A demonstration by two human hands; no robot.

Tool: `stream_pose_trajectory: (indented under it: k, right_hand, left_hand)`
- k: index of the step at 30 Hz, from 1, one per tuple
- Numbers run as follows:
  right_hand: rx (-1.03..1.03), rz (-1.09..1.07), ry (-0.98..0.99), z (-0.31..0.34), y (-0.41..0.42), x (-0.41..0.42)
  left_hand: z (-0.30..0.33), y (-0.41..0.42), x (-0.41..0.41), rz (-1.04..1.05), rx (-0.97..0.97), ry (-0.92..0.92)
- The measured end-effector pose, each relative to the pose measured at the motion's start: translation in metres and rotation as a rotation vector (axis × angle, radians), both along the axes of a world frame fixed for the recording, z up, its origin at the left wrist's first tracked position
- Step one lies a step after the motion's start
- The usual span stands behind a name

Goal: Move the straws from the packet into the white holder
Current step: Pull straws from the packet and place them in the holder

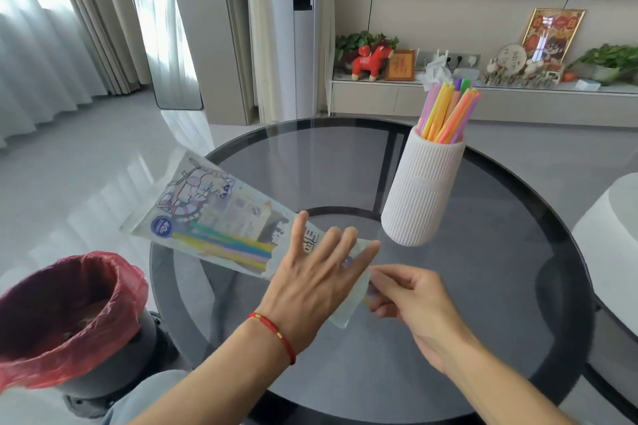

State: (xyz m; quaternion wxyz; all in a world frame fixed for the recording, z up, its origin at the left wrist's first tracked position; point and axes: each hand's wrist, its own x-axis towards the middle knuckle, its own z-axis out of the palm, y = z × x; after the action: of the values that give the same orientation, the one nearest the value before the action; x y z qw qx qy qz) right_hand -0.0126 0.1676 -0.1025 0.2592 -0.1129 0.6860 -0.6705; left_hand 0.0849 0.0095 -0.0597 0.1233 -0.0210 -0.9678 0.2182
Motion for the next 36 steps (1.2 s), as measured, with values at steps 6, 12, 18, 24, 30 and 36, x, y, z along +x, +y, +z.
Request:
stream_pose_trajectory:
  k: [6,12,18,24,30,36]
  right_hand:
    - [-0.017,-0.16,0.175,0.015,0.019,-0.023]
    - [-0.016,-0.233,0.357,0.04,0.06,-0.043]
    - [-0.134,-0.114,0.406,0.054,0.066,-0.035]
    - [-0.394,-0.094,0.153,0.058,0.064,-0.034]
    - [-0.393,0.132,0.126,0.035,0.018,-0.003]
    - [-0.045,-0.155,0.487,0.047,0.013,-0.014]
  left_hand:
    - [-0.01,-0.025,0.003,0.165,0.21,-0.001]
    - [-0.017,-0.04,0.001,0.154,0.394,-0.081]
    - [-0.015,-0.013,-0.013,0.03,0.626,0.079]
    - [-0.028,-0.004,-0.022,0.055,0.573,0.063]
    - [-0.03,0.006,-0.022,0.036,0.551,0.066]
    - [-0.043,0.007,-0.019,0.054,0.619,0.048]
